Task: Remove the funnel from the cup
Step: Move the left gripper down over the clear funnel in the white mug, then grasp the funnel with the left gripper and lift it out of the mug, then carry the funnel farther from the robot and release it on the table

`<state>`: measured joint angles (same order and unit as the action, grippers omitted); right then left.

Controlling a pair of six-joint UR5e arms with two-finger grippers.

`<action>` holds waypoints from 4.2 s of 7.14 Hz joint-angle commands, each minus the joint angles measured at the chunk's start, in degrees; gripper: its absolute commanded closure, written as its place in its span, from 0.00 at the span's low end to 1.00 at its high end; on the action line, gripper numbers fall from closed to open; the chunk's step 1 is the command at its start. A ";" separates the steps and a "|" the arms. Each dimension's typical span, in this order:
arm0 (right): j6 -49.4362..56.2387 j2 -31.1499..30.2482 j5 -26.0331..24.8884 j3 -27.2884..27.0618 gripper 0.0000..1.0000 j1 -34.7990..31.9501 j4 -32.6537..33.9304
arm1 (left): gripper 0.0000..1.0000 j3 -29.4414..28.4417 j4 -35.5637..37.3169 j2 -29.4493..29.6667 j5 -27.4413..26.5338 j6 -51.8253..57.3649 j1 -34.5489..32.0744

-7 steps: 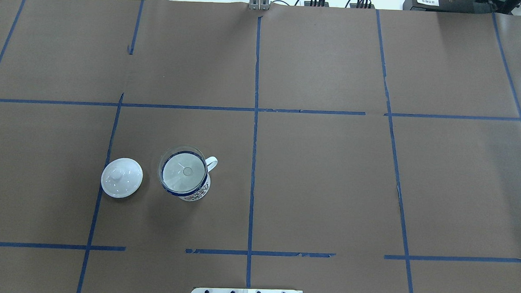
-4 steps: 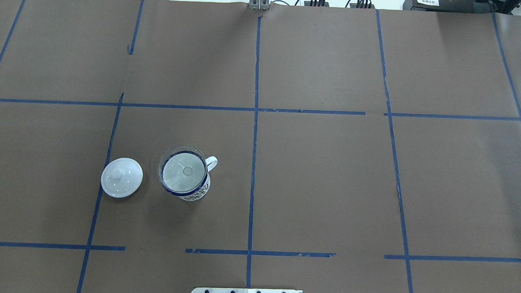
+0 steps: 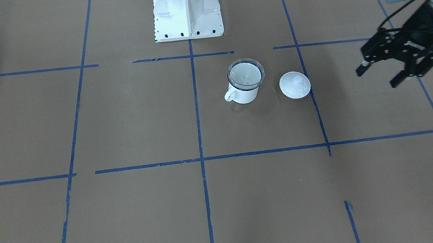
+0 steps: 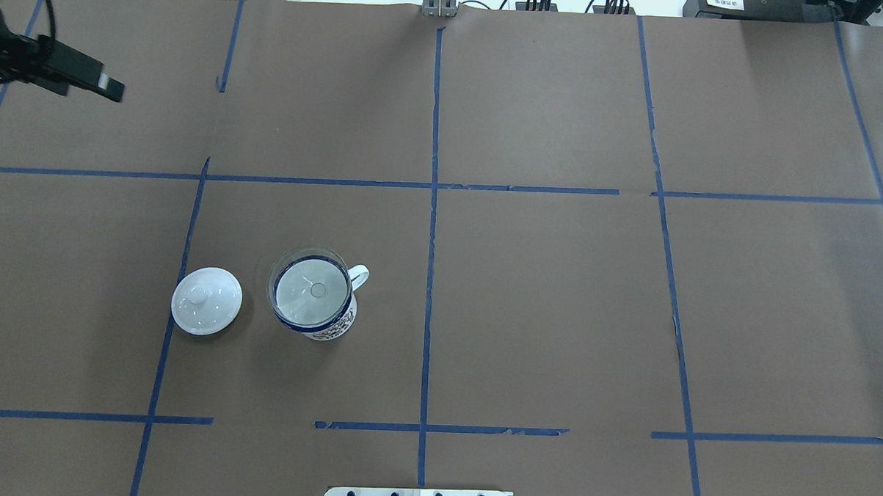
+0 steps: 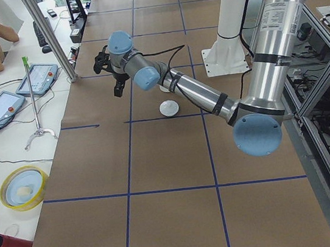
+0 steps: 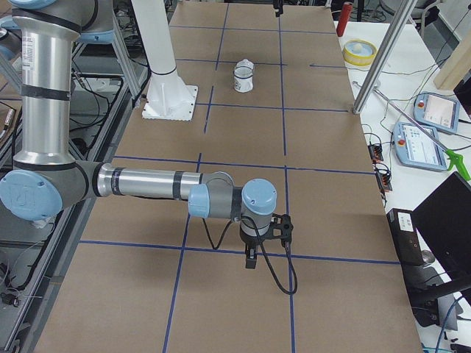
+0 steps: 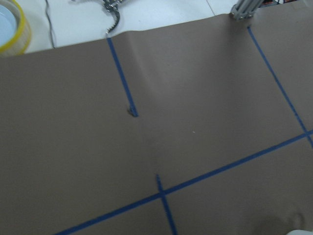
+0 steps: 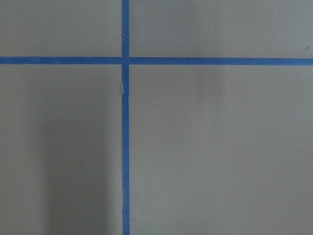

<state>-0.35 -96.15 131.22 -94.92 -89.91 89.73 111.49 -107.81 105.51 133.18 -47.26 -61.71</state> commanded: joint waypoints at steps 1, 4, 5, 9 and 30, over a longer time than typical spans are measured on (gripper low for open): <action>0.00 0.00 0.00 0.00 0.00 0.00 0.00 | 0.00 4.16 13.66 9.03 -11.14 -17.10 13.67; 0.00 0.00 0.00 0.00 0.00 0.00 0.00 | 0.00 3.39 22.91 18.50 -26.53 -36.81 30.29; 0.00 0.00 0.00 0.00 0.00 0.00 0.00 | 0.00 1.64 22.56 18.68 -29.96 -39.02 33.03; 0.00 0.00 0.00 0.00 0.00 0.00 0.00 | 0.17 -4.44 17.72 18.33 -32.19 -39.75 34.29; 0.00 0.00 0.00 0.00 0.00 0.00 0.00 | 1.00 -32.06 -34.42 15.78 -60.56 -78.16 20.40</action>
<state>-0.35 -96.15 131.22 -94.92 -89.91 89.74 87.04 -135.29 120.88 74.60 -125.08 -40.34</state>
